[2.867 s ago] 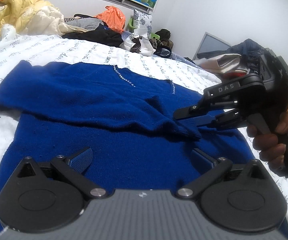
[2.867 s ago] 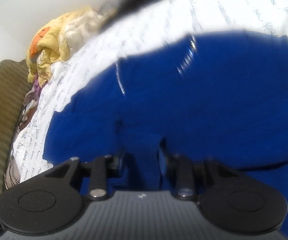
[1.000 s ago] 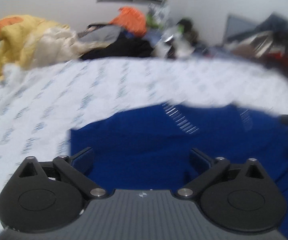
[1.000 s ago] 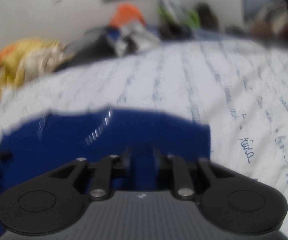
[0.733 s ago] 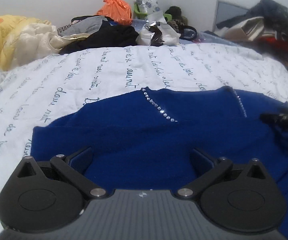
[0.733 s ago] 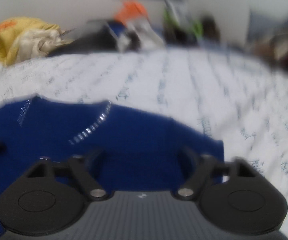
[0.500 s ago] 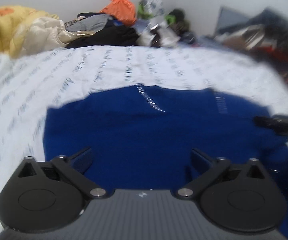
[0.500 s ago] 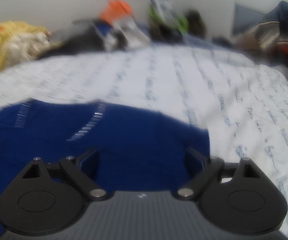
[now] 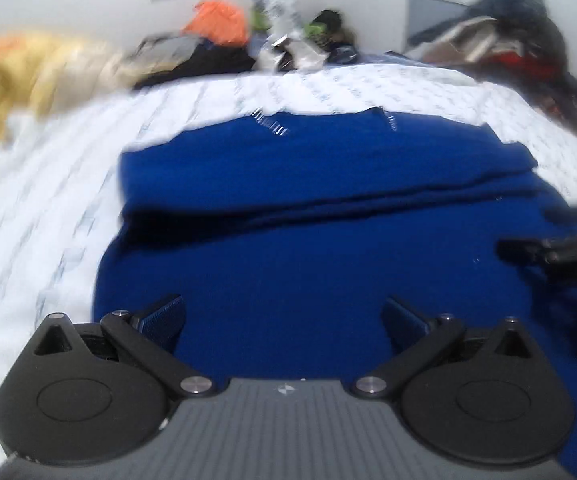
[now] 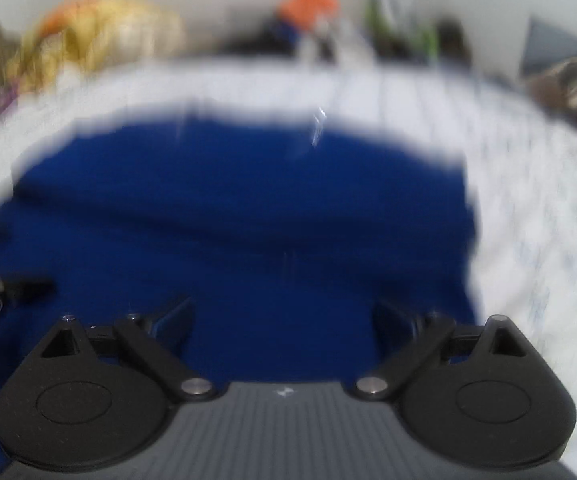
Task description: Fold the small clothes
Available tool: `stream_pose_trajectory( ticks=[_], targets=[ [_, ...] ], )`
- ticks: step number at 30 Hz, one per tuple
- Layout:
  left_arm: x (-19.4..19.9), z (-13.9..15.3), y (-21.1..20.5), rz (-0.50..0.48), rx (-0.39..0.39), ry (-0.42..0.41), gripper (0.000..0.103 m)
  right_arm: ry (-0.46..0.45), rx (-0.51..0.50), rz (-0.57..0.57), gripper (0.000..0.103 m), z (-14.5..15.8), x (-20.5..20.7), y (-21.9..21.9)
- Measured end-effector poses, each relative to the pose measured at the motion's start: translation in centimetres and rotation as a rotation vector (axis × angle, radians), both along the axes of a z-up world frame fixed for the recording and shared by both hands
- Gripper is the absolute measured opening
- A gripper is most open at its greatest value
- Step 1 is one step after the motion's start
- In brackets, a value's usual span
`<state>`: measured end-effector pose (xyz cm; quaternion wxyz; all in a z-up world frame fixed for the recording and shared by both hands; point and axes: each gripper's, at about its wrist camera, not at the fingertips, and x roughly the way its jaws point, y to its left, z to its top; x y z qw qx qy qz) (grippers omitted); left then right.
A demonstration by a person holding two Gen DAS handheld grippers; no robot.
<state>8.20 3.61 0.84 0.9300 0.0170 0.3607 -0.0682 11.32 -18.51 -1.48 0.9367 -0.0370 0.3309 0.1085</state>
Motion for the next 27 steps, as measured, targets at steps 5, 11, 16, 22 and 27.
stream_pose_trajectory(
  ticks=[5,11,16,22,27],
  targets=[
    [-5.6,0.0,-0.4,0.023,0.016,0.016,0.103,0.052,0.033,0.016,0.103,0.3,-6.4,0.4],
    [-9.7,0.3,-0.8,0.030,-0.003,0.038,0.103,0.063,0.036,0.018,0.103,0.7,-12.0,0.5],
    [-13.1,0.0,-1.1,0.061,-0.001,0.018,0.103,0.067,0.004,0.000,0.103,0.2,-15.7,1.0],
    [-15.6,0.3,-0.8,0.052,-0.002,0.007,0.103,0.060,-0.033,0.049,0.103,0.0,-18.7,0.4],
    [-19.7,1.2,2.4,0.124,-0.080,0.019,0.103,0.099,0.150,0.045,0.103,3.2,-22.4,-4.6]
  ],
)
